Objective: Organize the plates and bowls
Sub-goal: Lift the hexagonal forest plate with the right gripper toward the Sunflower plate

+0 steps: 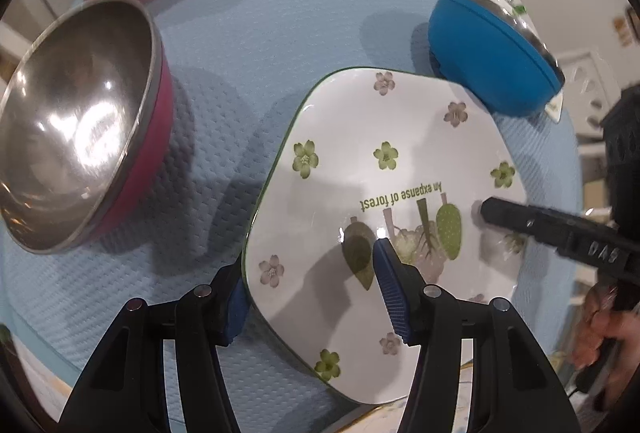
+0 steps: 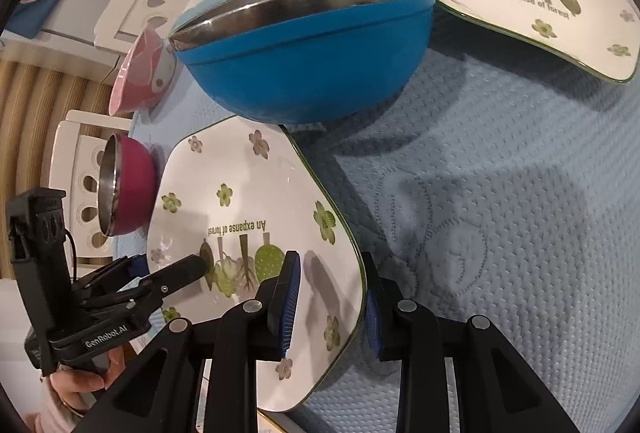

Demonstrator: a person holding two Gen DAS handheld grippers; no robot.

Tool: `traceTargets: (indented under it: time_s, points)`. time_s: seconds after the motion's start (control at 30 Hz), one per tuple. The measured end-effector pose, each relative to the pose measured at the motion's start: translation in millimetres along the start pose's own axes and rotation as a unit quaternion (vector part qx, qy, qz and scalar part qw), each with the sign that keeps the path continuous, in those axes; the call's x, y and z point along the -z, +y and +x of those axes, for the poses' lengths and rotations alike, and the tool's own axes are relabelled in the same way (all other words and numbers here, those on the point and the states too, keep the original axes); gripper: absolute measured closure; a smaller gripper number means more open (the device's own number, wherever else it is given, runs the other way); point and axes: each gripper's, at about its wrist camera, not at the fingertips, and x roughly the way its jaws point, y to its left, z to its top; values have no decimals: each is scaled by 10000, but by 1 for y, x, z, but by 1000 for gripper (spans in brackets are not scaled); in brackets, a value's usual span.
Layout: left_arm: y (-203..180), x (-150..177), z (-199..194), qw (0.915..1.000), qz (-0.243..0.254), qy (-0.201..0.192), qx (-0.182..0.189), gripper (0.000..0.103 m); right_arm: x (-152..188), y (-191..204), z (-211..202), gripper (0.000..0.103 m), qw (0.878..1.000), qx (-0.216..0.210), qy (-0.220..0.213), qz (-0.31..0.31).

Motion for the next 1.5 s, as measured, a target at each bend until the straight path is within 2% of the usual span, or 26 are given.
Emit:
traceTargets:
  time_s: [0.1, 0.23, 0.4, 0.73, 1.1, 1.5]
  points:
    - [-9, -1, -5, 9989, 311, -129, -314, 50, -1, 9, 2, 74, 9998, 156, 10, -148]
    - [-4, -3, -12, 9994, 236, -183, -164, 50, -1, 18, 5, 74, 9998, 71, -8, -197]
    - [-6, -4, -16, 9988, 364, -198, -253, 50, 0, 22, 5, 74, 9997, 36, -7, -261]
    - [-1, 2, -32, 9986, 404, -286, -162, 50, 4, 22, -11, 74, 9993, -103, -101, -334]
    - [4, 22, -46, 9986, 335, -396, -56, 50, 20, 16, -36, 74, 9989, -266, -209, -334]
    - [4, 48, -65, 9981, 259, -557, 33, 50, 51, 21, -55, 74, 9984, -302, -298, -376]
